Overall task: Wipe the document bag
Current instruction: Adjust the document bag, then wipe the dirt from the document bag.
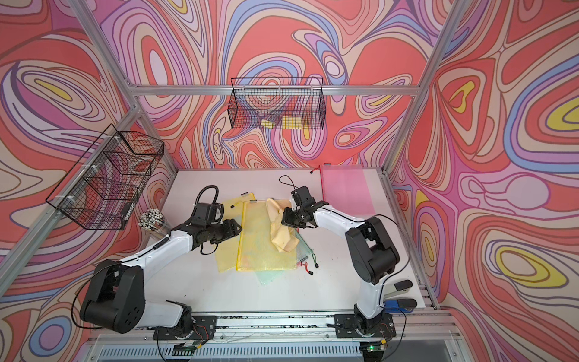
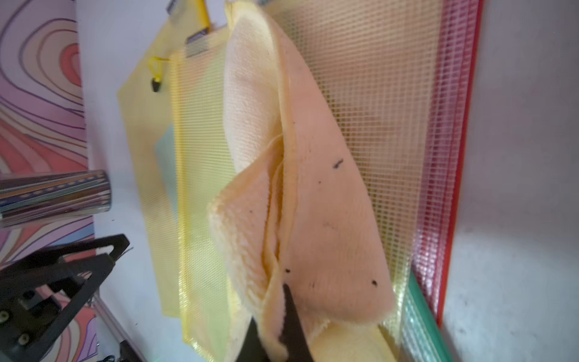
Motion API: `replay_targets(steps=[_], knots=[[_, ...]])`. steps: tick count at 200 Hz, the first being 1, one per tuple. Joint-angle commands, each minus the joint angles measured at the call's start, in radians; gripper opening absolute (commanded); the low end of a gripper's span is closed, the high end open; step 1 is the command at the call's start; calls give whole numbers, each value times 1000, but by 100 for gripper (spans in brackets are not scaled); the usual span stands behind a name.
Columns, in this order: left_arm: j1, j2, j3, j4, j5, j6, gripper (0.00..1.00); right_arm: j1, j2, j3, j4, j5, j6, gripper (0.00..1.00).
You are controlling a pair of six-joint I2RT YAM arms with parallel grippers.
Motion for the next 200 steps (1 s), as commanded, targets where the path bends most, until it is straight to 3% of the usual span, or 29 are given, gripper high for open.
replay_targets(steps=[1,44,95,120,166,200], knots=[[3,26,-20,131,99,-24,64,-3,51,3,10,13,-11,0],[5,136,-26,240,153,-4,54,-4,86,-59,70,-20,26,0],[5,219,-13,230,161,30,44,-3,92,-105,98,-32,44,0],[5,237,-14,237,169,24,25,-4,91,-105,89,-27,38,0],[4,210,-11,219,176,22,0,-2,75,-82,75,-35,23,0],[4,172,-14,203,186,16,0,46,42,48,-38,17,-35,0]])
